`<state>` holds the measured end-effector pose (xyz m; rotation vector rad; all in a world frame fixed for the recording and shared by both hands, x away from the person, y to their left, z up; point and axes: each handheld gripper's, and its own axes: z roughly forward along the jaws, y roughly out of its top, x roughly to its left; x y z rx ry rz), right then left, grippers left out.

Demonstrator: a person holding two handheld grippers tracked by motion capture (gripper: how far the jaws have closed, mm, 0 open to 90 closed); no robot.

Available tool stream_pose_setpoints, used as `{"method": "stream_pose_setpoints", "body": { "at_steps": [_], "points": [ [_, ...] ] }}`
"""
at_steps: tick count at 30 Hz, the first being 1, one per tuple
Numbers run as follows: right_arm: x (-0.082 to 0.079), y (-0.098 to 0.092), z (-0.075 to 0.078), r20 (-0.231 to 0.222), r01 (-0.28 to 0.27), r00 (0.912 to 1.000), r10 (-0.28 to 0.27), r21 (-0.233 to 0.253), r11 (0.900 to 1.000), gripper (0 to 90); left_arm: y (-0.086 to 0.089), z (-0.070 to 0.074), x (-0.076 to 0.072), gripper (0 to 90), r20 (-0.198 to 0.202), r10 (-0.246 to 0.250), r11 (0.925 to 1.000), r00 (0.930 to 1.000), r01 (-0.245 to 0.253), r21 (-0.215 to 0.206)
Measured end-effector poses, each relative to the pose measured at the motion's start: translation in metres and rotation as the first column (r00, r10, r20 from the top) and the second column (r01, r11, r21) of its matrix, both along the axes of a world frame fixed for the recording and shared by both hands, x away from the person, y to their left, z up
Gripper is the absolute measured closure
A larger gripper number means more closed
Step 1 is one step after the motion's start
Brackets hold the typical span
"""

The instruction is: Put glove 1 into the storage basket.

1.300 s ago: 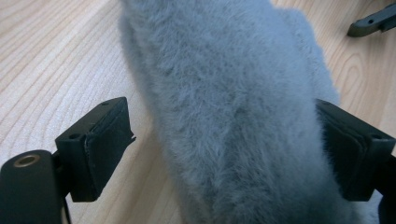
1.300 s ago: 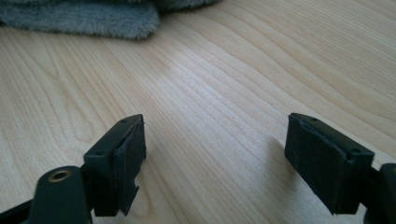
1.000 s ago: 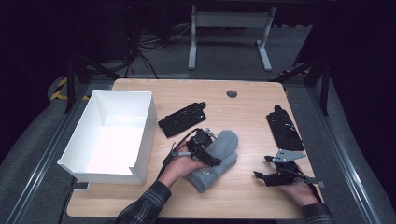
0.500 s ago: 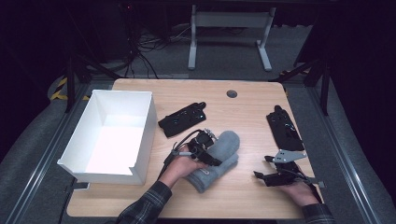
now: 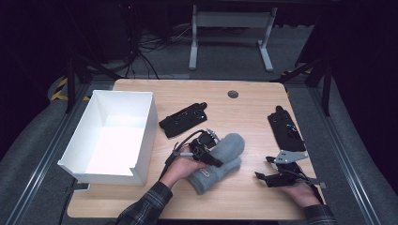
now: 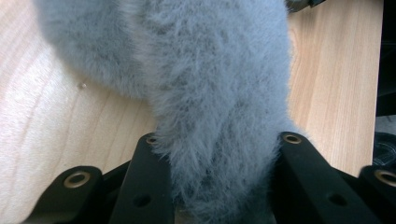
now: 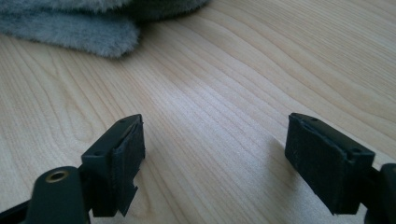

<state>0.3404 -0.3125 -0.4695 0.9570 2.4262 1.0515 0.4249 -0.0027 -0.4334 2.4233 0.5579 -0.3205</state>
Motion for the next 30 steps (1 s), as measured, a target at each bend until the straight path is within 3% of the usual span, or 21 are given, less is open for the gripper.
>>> {"method": "stream_pose_setpoints", "body": {
  "at_steps": [11, 24, 30],
  "points": [
    [0.000, 0.000, 0.000, -0.002, -0.002, 1.0000, 0.002, 0.001, 1.000, 18.8, 0.009, 0.039, -0.006, 70.6, 0.100, 0.044, 0.9985, 0.9940, -0.041, -0.037],
    [0.000, 0.000, 0.000, -0.005, -0.001, 1.0000, 0.001, 0.001, 1.000, 18.3, 0.028, 0.086, -0.004, 70.2, 0.143, 0.103, 0.9935, 0.9844, -0.095, -0.063],
    [0.000, 0.000, 0.000, -0.005, -0.001, 1.0000, 0.001, 0.000, 1.000, 18.0, 0.040, 0.111, -0.005, 70.2, 0.179, 0.137, 0.9896, 0.9743, -0.127, -0.068]
  ]
}}
